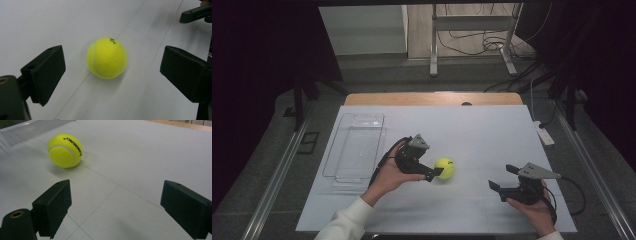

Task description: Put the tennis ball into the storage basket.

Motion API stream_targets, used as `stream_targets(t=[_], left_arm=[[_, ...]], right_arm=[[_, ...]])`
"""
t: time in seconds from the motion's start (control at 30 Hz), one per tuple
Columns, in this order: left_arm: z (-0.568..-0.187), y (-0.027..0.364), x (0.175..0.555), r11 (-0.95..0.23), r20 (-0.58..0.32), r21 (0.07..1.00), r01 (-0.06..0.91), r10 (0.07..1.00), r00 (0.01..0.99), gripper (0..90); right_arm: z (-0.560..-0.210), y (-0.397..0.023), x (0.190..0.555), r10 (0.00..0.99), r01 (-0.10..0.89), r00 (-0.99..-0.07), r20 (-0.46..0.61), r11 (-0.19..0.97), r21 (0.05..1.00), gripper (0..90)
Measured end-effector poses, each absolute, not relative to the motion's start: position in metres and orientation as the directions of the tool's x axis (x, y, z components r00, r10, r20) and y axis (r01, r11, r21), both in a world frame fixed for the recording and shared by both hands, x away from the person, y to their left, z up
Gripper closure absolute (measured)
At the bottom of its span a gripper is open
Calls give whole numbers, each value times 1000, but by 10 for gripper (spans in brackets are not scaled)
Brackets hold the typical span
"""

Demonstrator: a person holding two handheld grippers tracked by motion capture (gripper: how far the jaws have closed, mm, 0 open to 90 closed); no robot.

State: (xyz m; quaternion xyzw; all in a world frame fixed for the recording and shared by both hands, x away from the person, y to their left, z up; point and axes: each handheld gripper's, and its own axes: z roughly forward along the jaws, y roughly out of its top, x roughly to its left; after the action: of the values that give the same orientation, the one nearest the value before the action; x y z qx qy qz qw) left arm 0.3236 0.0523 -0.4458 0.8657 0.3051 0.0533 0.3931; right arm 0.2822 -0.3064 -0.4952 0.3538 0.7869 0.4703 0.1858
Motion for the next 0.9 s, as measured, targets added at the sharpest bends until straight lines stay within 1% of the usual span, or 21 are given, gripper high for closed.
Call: stream_targets(t=[0.3,0.9], left_arm=[[-445,43,328,-515,-150,707,484,560,815,67],[-447,29,343,-551,-162,667,501,549,820,62]], right_arm=[[-496,-306,282,731,383,-681,40,310,870,104],[-496,-306,283,731,385,-681,41,309,870,103]])
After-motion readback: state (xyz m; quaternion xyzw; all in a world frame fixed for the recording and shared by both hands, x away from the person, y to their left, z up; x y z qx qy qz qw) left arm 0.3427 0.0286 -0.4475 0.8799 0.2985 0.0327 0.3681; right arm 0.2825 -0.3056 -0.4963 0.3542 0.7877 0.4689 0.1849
